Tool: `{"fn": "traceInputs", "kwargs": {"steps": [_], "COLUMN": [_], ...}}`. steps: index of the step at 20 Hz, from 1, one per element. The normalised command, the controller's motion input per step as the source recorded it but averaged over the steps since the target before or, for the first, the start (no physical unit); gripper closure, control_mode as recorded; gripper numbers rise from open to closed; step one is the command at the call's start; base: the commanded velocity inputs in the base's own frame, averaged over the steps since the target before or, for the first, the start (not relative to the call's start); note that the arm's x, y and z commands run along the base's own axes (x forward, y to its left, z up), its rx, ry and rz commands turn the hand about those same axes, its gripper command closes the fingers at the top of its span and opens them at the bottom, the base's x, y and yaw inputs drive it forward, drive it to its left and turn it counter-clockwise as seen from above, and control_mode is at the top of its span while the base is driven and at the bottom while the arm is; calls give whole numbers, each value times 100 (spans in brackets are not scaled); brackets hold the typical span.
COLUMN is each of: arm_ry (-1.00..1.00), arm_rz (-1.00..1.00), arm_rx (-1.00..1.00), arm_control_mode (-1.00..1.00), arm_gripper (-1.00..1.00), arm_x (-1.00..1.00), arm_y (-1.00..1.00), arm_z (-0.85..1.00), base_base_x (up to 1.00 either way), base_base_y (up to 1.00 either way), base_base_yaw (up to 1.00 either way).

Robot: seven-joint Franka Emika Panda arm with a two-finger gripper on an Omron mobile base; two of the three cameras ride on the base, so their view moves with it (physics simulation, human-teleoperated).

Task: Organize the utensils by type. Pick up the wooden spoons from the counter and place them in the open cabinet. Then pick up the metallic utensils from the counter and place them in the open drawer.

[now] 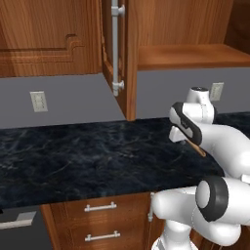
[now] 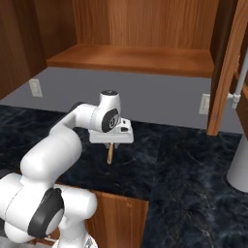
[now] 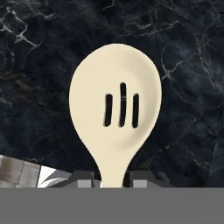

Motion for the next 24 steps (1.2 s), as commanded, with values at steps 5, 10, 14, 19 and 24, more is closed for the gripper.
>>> {"fn": "traceInputs", "kwargs": {"steps": [5, 10, 14, 19, 24], "arm_ry": [0, 0, 0, 0, -27], "arm_rz": [0, 0, 0, 0, 0], "arm_rx": [0, 0, 0, 0, 0], "arm_control_mode": [100, 100, 100, 100, -100], "arm_gripper": [100, 100, 100, 100, 100], "arm_x": [0, 0, 0, 0, -11], "arm_y": [0, 0, 0, 0, 0], "arm_z": [0, 0, 0, 0, 11], "base_base_x": [6, 0, 0, -1, -1], "base_base_y": [-3, 0, 0, 0, 0], "base_base_yaw": [0, 0, 0, 0, 0]}}
